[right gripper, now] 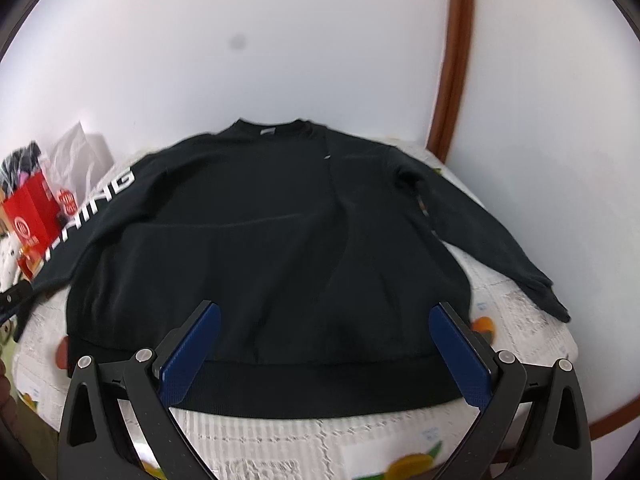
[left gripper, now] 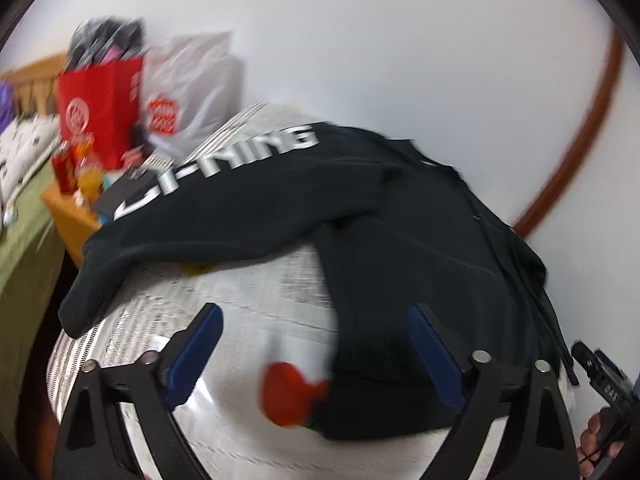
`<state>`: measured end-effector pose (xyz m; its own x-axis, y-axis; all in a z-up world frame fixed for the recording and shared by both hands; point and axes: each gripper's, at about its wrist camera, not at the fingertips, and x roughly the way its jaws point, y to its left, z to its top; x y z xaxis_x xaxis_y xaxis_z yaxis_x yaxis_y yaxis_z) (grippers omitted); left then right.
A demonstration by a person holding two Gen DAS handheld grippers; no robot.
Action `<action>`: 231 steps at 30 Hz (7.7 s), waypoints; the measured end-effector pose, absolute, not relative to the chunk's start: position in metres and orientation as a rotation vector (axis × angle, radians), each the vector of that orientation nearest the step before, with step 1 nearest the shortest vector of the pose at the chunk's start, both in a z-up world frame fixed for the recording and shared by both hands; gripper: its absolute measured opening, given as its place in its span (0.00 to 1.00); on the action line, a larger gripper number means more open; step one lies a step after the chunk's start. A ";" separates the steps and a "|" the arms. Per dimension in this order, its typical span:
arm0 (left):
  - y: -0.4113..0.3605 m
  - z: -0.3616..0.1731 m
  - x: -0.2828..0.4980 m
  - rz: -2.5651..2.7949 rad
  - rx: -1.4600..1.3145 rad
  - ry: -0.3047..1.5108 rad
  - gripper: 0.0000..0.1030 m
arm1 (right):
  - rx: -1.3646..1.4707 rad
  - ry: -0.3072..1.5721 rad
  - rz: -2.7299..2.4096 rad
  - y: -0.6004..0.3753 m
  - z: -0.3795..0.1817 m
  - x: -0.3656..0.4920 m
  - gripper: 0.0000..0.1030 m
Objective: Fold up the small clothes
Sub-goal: 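Grasp the lettered sleeve of the black sweatshirt with the left gripper, then fold the held sleeve across the sweatshirt body and open the left gripper, then grasp the ribbed cuff of the other sleeve with the right gripper, then carry the held sleeve across the sweatshirt body with the right gripper, then lay the sleeve flat on the body and open the right gripper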
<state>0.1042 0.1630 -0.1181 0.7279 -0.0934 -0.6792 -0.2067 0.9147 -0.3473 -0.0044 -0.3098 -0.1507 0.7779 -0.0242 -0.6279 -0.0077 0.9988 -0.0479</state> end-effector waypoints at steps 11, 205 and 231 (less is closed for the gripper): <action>0.234 -0.173 0.133 0.185 -0.664 0.703 0.69 | -0.174 0.772 0.007 -0.255 -0.190 0.046 0.99; 0.115 -0.134 0.218 0.063 -0.070 0.852 0.48 | 0.267 0.848 0.058 -0.406 -0.205 0.324 0.55; 0.143 -0.170 0.334 0.167 -0.137 0.935 0.54 | 0.250 0.772 -0.045 -0.422 -0.236 0.365 0.22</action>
